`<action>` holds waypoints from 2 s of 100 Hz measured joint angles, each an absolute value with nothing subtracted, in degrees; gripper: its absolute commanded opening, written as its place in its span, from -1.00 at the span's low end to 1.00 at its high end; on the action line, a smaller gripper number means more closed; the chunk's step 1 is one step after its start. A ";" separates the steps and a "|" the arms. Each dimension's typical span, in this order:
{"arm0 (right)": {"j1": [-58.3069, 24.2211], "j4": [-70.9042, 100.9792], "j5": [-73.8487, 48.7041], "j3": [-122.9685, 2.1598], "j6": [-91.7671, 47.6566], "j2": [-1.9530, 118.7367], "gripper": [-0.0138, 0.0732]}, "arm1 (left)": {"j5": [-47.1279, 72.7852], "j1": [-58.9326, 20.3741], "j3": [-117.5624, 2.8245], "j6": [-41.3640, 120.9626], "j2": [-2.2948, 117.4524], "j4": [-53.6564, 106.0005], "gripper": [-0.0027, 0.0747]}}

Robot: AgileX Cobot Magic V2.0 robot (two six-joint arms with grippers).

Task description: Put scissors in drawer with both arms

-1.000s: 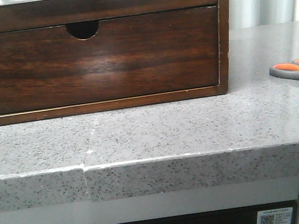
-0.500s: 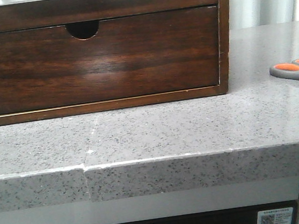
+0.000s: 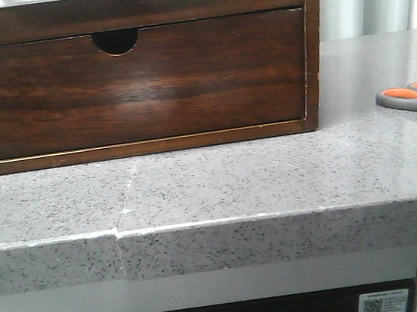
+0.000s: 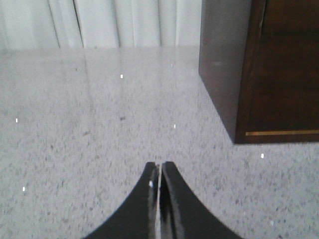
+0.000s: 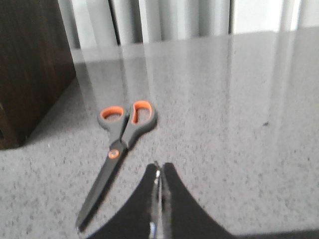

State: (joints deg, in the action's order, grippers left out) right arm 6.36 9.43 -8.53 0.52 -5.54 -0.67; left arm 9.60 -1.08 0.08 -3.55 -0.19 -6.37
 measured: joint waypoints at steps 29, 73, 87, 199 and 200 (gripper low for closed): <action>6.36 9.66 -6.40 0.52 -5.54 -0.67 -0.82 | 2.65 -1.08 0.08 -3.55 -0.19 -6.37 -0.99; 6.36 9.78 -0.42 0.52 -5.66 -0.67 -0.82 | -2.11 -1.08 -0.03 -3.55 -0.19 -4.66 -0.99; 6.36 11.85 0.00 0.52 -5.66 -0.67 -0.82 | -2.00 -1.08 -0.73 -3.55 -0.19 -5.15 -0.99; 6.36 13.94 -13.75 -15.46 -5.58 17.86 -0.82 | 1.41 -1.08 -19.37 -3.55 17.40 -6.59 -0.42; 6.36 13.94 -13.75 -15.46 -5.58 17.86 -0.82 | 1.41 -1.08 -19.37 -3.55 17.40 -6.59 -0.38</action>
State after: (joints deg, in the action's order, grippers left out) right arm 6.36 13.94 -13.75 -15.46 -5.58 17.86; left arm 1.41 -1.08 -19.37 -3.55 17.40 -6.59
